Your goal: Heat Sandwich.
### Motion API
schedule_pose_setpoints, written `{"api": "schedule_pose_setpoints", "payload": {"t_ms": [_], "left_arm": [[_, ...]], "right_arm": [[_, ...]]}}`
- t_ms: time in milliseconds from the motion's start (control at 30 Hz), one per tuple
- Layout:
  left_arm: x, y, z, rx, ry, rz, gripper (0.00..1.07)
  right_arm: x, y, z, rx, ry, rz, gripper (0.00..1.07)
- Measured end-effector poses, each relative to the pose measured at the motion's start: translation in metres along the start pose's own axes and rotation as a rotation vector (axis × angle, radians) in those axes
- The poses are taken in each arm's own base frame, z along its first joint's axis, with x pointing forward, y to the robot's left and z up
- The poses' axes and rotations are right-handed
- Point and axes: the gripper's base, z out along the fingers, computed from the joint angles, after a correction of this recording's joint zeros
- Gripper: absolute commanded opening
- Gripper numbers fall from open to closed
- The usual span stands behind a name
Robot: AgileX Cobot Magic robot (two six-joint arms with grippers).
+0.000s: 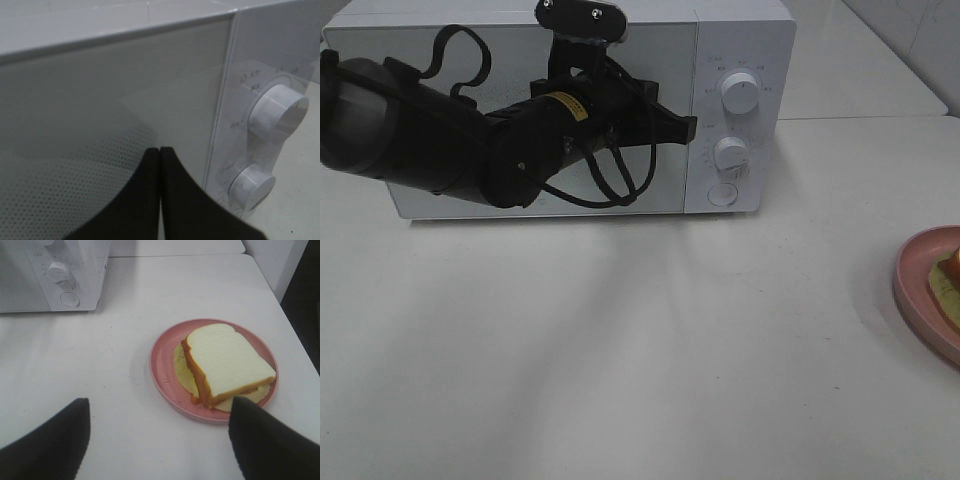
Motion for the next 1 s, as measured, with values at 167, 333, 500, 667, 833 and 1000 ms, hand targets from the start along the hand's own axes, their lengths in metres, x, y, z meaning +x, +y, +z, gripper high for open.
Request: {"api": "schedule_pose_setpoints", "payload": {"t_ms": [167, 333, 500, 667, 833, 1000], "left_arm": [[-0.004, 0.001, -0.006, -0.005, 0.009, -0.015, 0.0], [-0.005, 0.007, -0.027, -0.038, 0.013, -0.054, 0.0], [0.005, -0.008, -0.055, 0.004, 0.08, -0.045, 0.16], [0.009, -0.022, -0.078, 0.069, 0.196, -0.034, 0.93], [0.006, -0.026, -0.096, 0.12, 0.344, -0.038, 0.98], [-0.006, -0.027, -0.114, 0.178, 0.433, 0.009, 0.98]], "right_arm": [[0.0, 0.0, 0.0, 0.0, 0.0, 0.0, 0.75], [0.0, 0.0, 0.0, 0.0, 0.0, 0.0, 0.75], [0.0, 0.0, 0.0, 0.0, 0.0, 0.0, 0.75], [0.0, 0.0, 0.0, 0.0, 0.0, 0.0, 0.75], [0.0, 0.0, 0.0, 0.0, 0.0, 0.0, 0.75], [0.0, 0.0, 0.0, 0.0, 0.0, 0.0, 0.75]]}}
